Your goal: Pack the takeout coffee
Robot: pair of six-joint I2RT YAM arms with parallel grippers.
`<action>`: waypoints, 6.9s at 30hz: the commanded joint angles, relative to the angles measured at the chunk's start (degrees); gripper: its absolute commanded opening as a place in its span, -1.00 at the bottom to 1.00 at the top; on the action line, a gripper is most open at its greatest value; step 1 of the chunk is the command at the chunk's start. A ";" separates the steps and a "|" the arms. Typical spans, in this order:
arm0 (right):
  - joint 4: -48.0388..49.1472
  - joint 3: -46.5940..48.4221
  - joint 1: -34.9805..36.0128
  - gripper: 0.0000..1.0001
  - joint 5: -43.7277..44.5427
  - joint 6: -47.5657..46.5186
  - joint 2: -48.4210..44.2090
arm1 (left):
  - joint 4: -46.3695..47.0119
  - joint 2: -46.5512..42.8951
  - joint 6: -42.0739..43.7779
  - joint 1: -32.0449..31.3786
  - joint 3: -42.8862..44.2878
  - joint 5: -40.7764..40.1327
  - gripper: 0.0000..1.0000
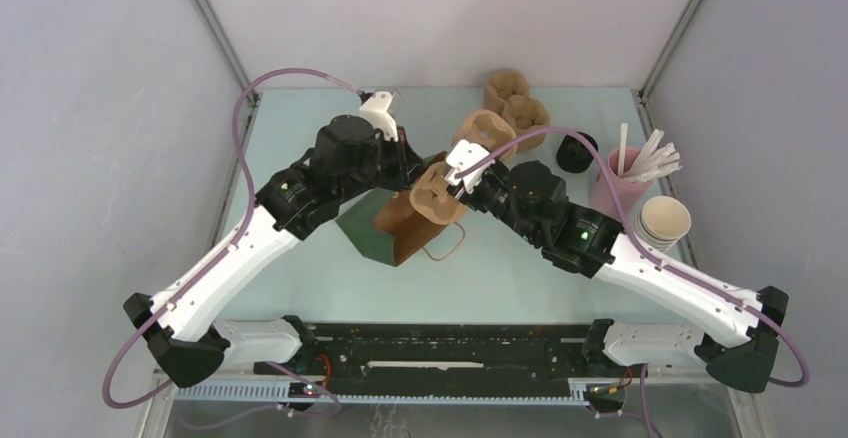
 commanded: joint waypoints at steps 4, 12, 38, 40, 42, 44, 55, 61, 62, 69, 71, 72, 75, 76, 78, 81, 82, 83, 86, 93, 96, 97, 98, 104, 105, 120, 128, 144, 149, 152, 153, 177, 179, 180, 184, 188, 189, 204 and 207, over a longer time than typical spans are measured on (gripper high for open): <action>6.18 -4.69 -1.69 -0.17 1.50 4.21 -2.64 | 6.05 -1.93 -8.15 1.44 0.62 5.50 -1.00; 4.26 -4.71 1.26 -0.19 10.64 10.13 -2.99 | 15.11 -2.10 -18.93 2.13 -2.96 5.87 -1.00; -7.40 -2.20 3.44 -0.15 -9.88 16.78 -8.58 | 25.46 0.23 -26.21 1.78 -6.57 7.33 -1.00; -7.65 -2.75 0.43 -0.15 -15.67 17.37 -8.87 | 24.75 -0.37 -24.74 1.78 -6.61 8.62 -1.00; -8.20 -3.07 -1.74 -0.16 -22.35 16.09 -8.94 | 23.51 -0.80 -23.77 1.78 -6.44 9.45 -1.00; -8.27 -3.20 -3.43 -0.16 -27.59 15.31 -8.84 | 22.87 -1.17 -23.25 1.79 -6.57 10.23 -1.00; -4.97 -4.46 -18.93 -0.15 -60.31 21.03 -7.33 | 22.73 -0.90 -17.70 1.75 -5.39 19.60 -1.00; -6.95 -4.41 -26.58 -0.16 -68.34 22.91 -8.67 | 18.57 -0.74 -11.39 1.81 -3.86 24.42 -1.00; -8.06 -4.12 -26.63 -0.15 -67.40 22.26 -9.17 | 17.59 -0.61 -10.65 1.83 -3.57 24.61 -1.00; -13.55 -3.54 -22.80 -0.16 -54.87 17.69 -10.33 | 17.19 0.20 -11.32 1.97 -2.62 27.32 -1.00; -15.08 -2.85 -20.97 -0.19 -47.96 17.03 -9.57 | 17.25 0.24 -11.80 1.94 -2.63 27.84 -1.00; -15.96 -2.41 -19.49 -0.20 -43.60 16.94 -9.21 | 17.25 0.13 -12.29 1.95 -2.77 27.59 -1.00; -17.64 -1.66 -13.51 -0.17 -31.66 15.90 -8.29 | 17.86 -0.25 -14.24 1.90 -2.91 27.89 -1.00; -17.73 -1.67 -12.45 -0.15 -29.63 15.85 -7.96 | 18.27 -0.30 -14.74 1.90 -2.93 28.35 -1.00; -17.44 -1.58 -11.83 -0.15 -27.34 17.02 -7.42 | 18.88 -0.47 -15.35 1.96 -3.00 28.72 -1.00; -17.80 -0.84 -11.54 -0.18 -25.35 19.34 -7.65 | 18.92 -0.72 -15.85 1.92 -2.77 29.09 -1.00; -18.48 -0.20 -11.23 -0.19 -25.78 19.73 -7.94 | 18.92 -0.80 -16.10 1.97 -2.70 29.22 -1.00; -18.99 0.34 -10.64 -0.21 -26.24 19.82 -8.34 | 18.92 -0.95 -16.25 1.97 -2.56 29.14 -1.00; -18.40 0.57 -6.69 -0.22 -22.94 18.51 -10.99 | 18.97 -1.57 -16.81 1.95 -2.52 28.13 -1.00; -18.85 3.72 1.07 -0.20 -0.59 15.03 -8.70 | 20.51 -1.84 -19.91 1.74 -3.49 27.06 -1.00; -17.88 4.74 3.33 -0.22 8.47 13.51 -6.53 | 20.15 -1.79 -21.37 1.79 -4.07 25.84 -1.00; -17.66 4.71 4.04 -0.22 11.09 12.57 -5.90 | 20.15 -1.82 -21.90 1.75 -4.24 25.49 -1.00; -17.84 4.70 4.60 -0.22 13.37 11.79 -5.05 | 20.36 -1.98 -22.52 1.77 -4.53 24.95 -1.00; -17.71 3.44 8.45 -0.23 22.14 10.34 -2.30 | 22.36 -3.72 -26.49 1.77 -6.83 19.51 -1.00; -17.21 3.05 9.62 -0.23 24.16 9.46 -1.86 | 23.09 -4.04 -27.21 1.79 -7.24 18.87 -1.00; -12.76 1.97 14.77 -0.19 19.00 10.94 1.59 | 30.77 -6.41 -35.30 1.78 -14.34 13.29 -1.00; -11.22 -0.27 13.13 -0.19 2.88 10.95 -0.76 | 30.84 -5.61 -34.89 1.70 -13.46 14.18 -1.00; -10.60 -4.23 8.26 -0.23 -9.23 11.39 -3.44 | 31.88 -6.22 -34.72 1.57 -14.69 14.29 -1.00; -10.06 -5.94 7.51 -0.23 -14.16 7.50 -6.02 | 31.90 -5.75 -34.29 1.62 -14.47 14.49 -1.00; -8.69 -7.62 7.43 -0.20 -16.28 5.77 -7.06 | 31.86 -5.64 -34.21 1.69 -14.41 14.64 -1.00; -8.61 -7.82 7.46 -0.20 -16.29 5.30 -6.89 | 31.88 -5.57 -34.18 1.64 -14.40 14.71 -1.00; -8.47 -8.45 1.09 -0.23 -28.19 10.37 -3.33 | 33.69 -6.97 -29.53 1.76 -15.35 19.88 -1.00; -7.56 -8.82 -0.22 -0.22 -29.34 11.95 -3.96 | 33.84 -7.85 -29.08 1.73 -16.26 19.56 -1.00; -6.91 -8.99 -0.74 -0.21 -29.34 12.97 -4.28 | 33.71 -8.18 -29.00 1.78 -16.67 19.26 -1.00; -3.74 -9.10 -3.39 -0.19 -30.48 18.17 -5.19 | 34.27 -8.60 -29.98 1.72 -18.04 19.94 -1.00; 0.57 -9.02 -5.49 -0.16 -29.48 26.40 -5.18 | 36.31 -8.33 -31.03 1.72 -18.95 20.85 -1.00; 1.14 -9.01 -5.46 -0.15 -28.67 26.73 -5.02 | 36.78 -8.29 -31.38 1.71 -19.14 21.14 -1.00; -4.76 -9.06 -12.22 -0.22 -30.33 22.55 -3.42 | 32.74 -7.58 -29.51 1.90 -16.62 23.75 -1.00; -5.24 -9.06 -12.50 -0.28 -29.17 25.12 -3.20 | 30.85 -7.31 -29.03 2.07 -15.51 23.96 -1.00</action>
